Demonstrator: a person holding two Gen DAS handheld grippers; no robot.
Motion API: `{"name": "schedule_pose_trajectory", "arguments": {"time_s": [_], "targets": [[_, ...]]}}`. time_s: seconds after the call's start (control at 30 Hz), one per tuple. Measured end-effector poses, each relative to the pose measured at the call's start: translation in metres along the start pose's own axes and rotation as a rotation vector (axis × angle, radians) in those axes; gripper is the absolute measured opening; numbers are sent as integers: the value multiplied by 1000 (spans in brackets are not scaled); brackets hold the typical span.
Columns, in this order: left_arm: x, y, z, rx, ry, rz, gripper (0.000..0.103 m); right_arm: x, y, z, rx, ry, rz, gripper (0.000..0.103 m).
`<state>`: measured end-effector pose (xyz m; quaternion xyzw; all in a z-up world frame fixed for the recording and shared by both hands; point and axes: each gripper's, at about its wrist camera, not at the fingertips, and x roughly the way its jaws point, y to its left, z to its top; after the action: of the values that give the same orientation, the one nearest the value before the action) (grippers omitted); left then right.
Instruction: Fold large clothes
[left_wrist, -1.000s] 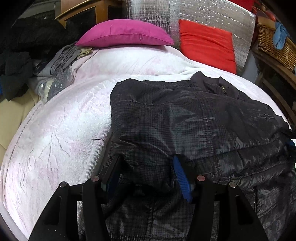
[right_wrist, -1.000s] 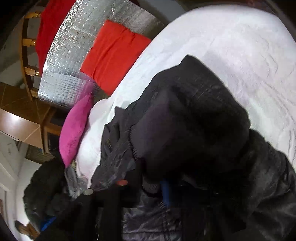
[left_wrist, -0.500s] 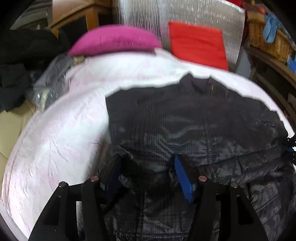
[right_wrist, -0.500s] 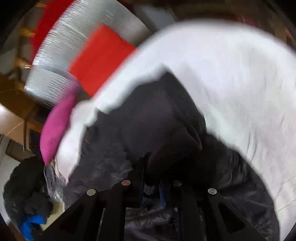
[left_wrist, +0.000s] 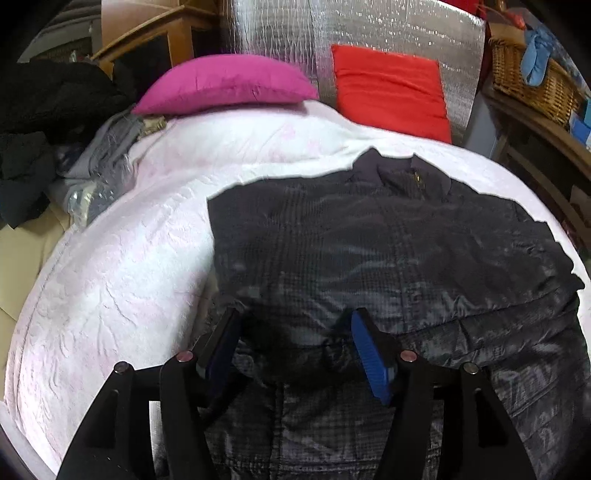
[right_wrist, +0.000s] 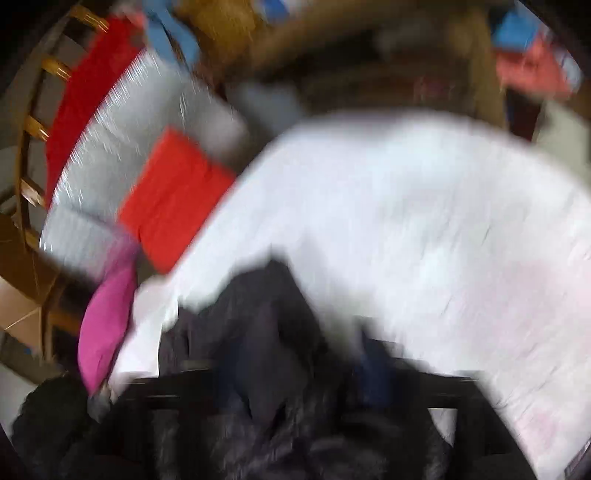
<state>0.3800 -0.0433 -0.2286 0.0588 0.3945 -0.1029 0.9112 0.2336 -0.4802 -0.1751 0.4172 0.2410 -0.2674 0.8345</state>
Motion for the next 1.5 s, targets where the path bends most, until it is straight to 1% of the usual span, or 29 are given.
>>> {"name": "schedule_pose_trajectory", "arguments": {"time_s": [0.03,0.07,0.1,0.17,0.2,0.23,0.3,0.33,0.4,0.47,0.5,0.53,0.6,0.63,0.7,0.77,0.83,0.87,0.93,1.0,1.03,1.07,1.13,1.23,1.33,1.37,1.43,1.47,1.5], "targets": [[-3,1,2,0,-19,11,63,-9,8,-2,-37,-59,24,90],[-8,3,3,-2,-47,25,63,-10,20,-5,-81,-80,44,90],[-12,5,5,-7,-73,34,65,-9,33,-11,-144,-80,65,90],[-16,9,7,-27,-103,28,69,3,64,-31,-282,-41,89,89],[-16,9,8,-29,-106,19,69,12,78,-43,-353,-19,92,84],[-14,7,7,-20,-96,19,69,23,92,-55,-415,6,99,78],[-5,2,5,9,-65,30,69,44,107,-74,-492,67,91,69],[1,-1,3,24,-38,26,70,56,113,-82,-516,95,74,67],[18,-7,-2,47,45,0,70,75,110,-91,-536,143,30,66],[22,-12,-5,69,51,17,70,90,98,-99,-542,202,-32,63],[21,-14,-5,86,42,28,71,100,92,-99,-540,228,-51,56],[20,-15,-4,95,39,33,71,102,88,-98,-545,220,-60,51],[16,-15,-3,86,30,25,71,100,86,-95,-555,216,-67,50],[11,-14,-1,78,9,25,71,96,85,-92,-534,220,-57,50],[-2,-13,1,77,-54,43,71,82,82,-83,-493,189,-18,50],[-17,-14,4,87,-124,52,71,73,92,-80,-511,138,25,53],[-21,-16,4,92,-158,47,80,69,101,-82,-538,124,63,55],[-17,-19,4,98,-146,37,80,72,104,-85,-553,147,86,57],[0,-26,1,121,-62,15,80,84,112,-97,-590,223,108,62],[20,-32,-5,141,28,10,80,98,114,-117,-658,298,81,64],[28,-35,-7,144,60,15,80,102,115,-123,-691,305,61,64],[30,-37,-9,142,64,21,80,104,118,-129,-731,293,41,64],[25,-37,-7,137,54,24,80,99,121,-131,-752,281,30,64],[10,-34,-1,99,6,-10,80,83,124,-119,-688,240,97,64],[-3,-26,9,54,-74,-2,80,72,133,-114,-689,208,155,64],[-4,-24,10,48,-85,9,80,74,138,-115,-699,212,164,64],[3,-19,11,40,-66,43,80,84,147,-123,-714,245,170,64],[10,-15,11,36,-42,51,80,87,149,-127,-721,263,168,64],[21,-13,10,34,3,58,80,96,149,-133,-733,292,156,64]]}}
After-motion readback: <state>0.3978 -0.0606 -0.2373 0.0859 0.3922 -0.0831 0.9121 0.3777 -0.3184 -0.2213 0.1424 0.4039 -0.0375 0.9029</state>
